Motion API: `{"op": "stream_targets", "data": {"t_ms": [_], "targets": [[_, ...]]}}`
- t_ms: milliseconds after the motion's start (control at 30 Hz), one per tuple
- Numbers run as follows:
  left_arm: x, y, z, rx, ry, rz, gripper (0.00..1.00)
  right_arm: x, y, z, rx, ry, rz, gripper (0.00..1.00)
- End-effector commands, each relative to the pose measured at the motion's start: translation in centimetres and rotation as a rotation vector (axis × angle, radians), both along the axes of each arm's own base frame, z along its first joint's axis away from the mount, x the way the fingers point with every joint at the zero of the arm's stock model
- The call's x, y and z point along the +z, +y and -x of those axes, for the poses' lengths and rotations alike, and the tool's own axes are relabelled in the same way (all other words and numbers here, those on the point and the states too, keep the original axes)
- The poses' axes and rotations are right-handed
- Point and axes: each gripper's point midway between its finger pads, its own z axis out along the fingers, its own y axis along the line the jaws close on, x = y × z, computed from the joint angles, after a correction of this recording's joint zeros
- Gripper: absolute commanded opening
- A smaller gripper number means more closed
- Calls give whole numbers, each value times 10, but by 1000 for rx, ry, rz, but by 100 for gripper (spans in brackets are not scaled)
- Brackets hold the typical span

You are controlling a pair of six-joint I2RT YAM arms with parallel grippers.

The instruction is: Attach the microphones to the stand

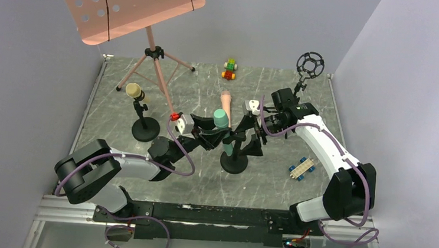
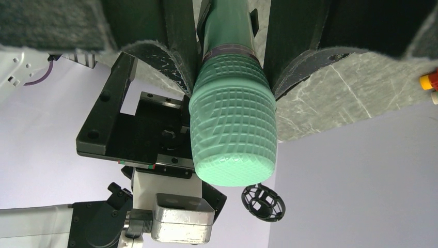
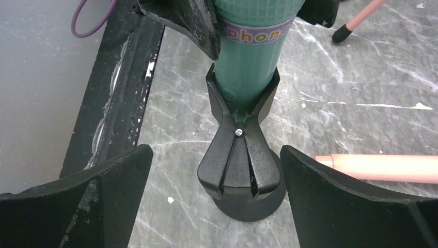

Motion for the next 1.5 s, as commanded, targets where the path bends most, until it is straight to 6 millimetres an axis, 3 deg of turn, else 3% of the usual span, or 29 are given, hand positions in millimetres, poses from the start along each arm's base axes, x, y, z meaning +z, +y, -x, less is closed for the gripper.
{"op": "stream_targets", "data": {"t_ms": [0, 100, 200, 300, 333, 500, 700, 733, 800, 1000, 1167, 1267, 1467], "targets": [[30, -6, 13, -61, -63, 69, 13, 20, -2, -3, -11, -66, -48, 100], [30, -1, 12, -47, -44, 76, 47, 24, -6, -7, -27, -71, -60, 100], [31, 3, 12, -32, -32, 69, 69, 28, -10, -9, -44, -77, -73, 100], [35, 10, 13, -10, -35, 64, 96, 29, -13, -8, -57, -79, -83, 100], [34, 12, 13, 1, -31, 60, 99, 30, -14, -8, -62, -83, -86, 100], [32, 29, 16, 54, -32, 20, 99, 34, -19, -9, -89, -100, -96, 100], [19, 71, 30, 142, 18, -53, 99, 47, -34, -14, -164, -127, -125, 100], [2, 76, 30, 157, 81, -120, 99, 48, -38, -15, -181, -130, -131, 100], [-5, 88, 37, 168, 144, -198, 99, 47, -45, -15, -222, -128, -142, 100], [-24, 132, 66, 197, 308, -327, 99, 6, -47, 0, -265, -90, -163, 100], [-35, 175, 77, 305, 488, -323, 99, -3, -36, 1, -251, -87, -235, 100], [-38, 184, 83, 317, 537, -314, 99, -12, -30, -1, -230, -85, -208, 100], [-59, 180, 87, 288, 603, -300, 99, -24, -19, 5, -86, -125, -229, 99]]}}
